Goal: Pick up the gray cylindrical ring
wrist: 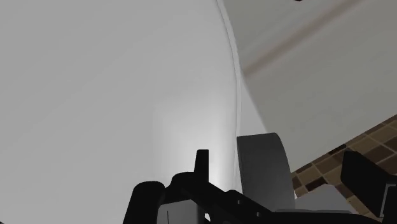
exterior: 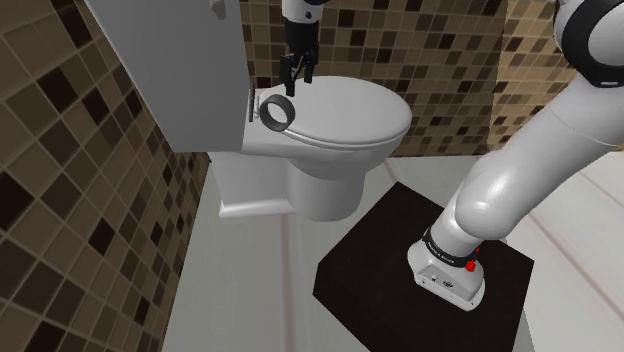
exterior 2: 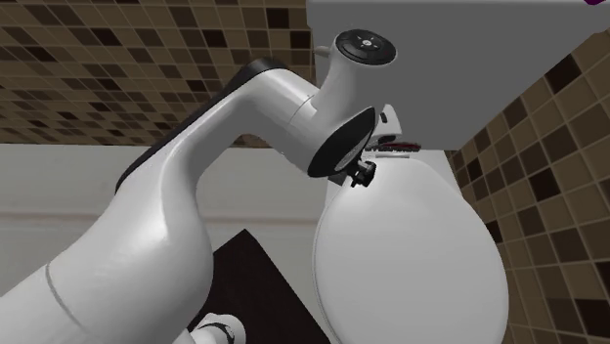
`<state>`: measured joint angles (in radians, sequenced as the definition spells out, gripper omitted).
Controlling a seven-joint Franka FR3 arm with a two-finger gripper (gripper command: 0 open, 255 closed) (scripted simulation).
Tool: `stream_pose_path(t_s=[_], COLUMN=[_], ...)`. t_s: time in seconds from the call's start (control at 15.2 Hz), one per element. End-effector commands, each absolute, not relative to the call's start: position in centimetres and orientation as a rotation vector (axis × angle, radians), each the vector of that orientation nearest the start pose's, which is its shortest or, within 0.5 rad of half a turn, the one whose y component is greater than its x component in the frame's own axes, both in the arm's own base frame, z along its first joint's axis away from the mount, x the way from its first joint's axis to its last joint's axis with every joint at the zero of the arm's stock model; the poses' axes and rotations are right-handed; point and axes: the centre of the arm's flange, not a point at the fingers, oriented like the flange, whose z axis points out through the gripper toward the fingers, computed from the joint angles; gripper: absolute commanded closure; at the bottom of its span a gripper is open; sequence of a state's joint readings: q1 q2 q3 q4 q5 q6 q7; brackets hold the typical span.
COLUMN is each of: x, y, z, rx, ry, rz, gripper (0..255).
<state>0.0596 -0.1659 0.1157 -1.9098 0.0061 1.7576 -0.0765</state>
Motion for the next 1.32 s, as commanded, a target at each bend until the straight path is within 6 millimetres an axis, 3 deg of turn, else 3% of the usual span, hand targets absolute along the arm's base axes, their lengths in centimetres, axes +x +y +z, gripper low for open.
stream_pose_path(t_s=[0.0,0.2,0.73,0.86,0.92,1.25], x=[53.1,56.7,56.9,56.9,56.9,56.9], y=[10.4,12.1,12.2,12.2,12.2,12.2], z=[56.8,56.8,52.8,52.8,52.8,52.8], rx=[-3.123,-3.115,-3.114,-3.114,-3.114,-3.114], ry=[-0.42,-0.462,-0.464,-0.464,-0.465,-0.464], rz=[-0.018,-0.014,-0.013,-0.013,-0.013,-0.013], gripper=[0,0,0,0,255,255])
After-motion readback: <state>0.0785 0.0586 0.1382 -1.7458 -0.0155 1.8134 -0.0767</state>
